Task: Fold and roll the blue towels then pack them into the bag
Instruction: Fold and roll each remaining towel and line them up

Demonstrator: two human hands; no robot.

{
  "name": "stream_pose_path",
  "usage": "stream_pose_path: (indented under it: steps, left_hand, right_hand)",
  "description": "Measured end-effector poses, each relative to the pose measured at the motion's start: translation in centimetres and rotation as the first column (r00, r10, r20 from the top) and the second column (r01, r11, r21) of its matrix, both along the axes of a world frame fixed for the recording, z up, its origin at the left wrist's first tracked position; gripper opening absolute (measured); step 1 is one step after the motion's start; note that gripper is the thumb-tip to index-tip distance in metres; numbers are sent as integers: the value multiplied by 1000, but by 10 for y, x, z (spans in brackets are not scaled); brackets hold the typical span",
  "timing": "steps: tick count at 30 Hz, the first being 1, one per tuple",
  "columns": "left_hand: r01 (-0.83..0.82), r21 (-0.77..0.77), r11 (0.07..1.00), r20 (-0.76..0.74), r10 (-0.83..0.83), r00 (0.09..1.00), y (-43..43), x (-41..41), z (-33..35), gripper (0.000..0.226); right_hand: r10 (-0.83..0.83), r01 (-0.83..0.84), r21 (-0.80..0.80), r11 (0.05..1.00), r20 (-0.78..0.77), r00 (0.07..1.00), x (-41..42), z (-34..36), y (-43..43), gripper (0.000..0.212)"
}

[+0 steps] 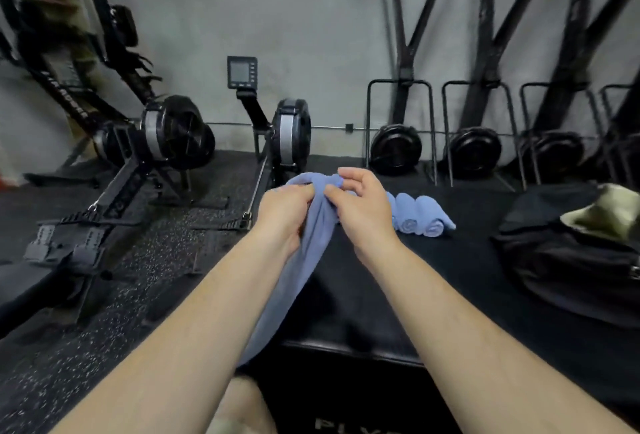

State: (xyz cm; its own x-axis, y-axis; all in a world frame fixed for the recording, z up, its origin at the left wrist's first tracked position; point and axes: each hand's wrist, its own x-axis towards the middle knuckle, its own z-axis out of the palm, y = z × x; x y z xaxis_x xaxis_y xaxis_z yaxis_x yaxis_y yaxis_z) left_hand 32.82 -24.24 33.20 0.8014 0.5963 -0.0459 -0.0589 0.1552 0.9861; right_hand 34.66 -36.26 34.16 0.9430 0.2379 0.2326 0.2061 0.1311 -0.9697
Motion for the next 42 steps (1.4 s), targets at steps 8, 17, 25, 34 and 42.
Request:
stream_pose_path:
  steps: [8,17,25,34,42]
  left_hand:
    - [208,33,978,-28,-207,978,-59,10,2,28]
    - [80,-220,972,21,-77,997,-51,-4,-10,10]
    - [179,-209,961,86,-164,983,-66,-8,-28,9]
    - [251,-43,967,-143,-254,957,-71,-5,-41,34]
    - [96,48,994,-105,-91,990,-57,-6,-21,37]
  right_hand:
    - [-107,107,-126,986,1,994,22,-12,-58,20]
    - [-164,154,-79,985,-136,977,29,-34,-80,12]
    - [-137,126,-149,981,-69,988,24,-46,-69,31]
    - [-101,92,-70,993,-133,986,18,-48,-72,27]
    - [-133,124,-74,989,-130,982,25,-38,-86,13]
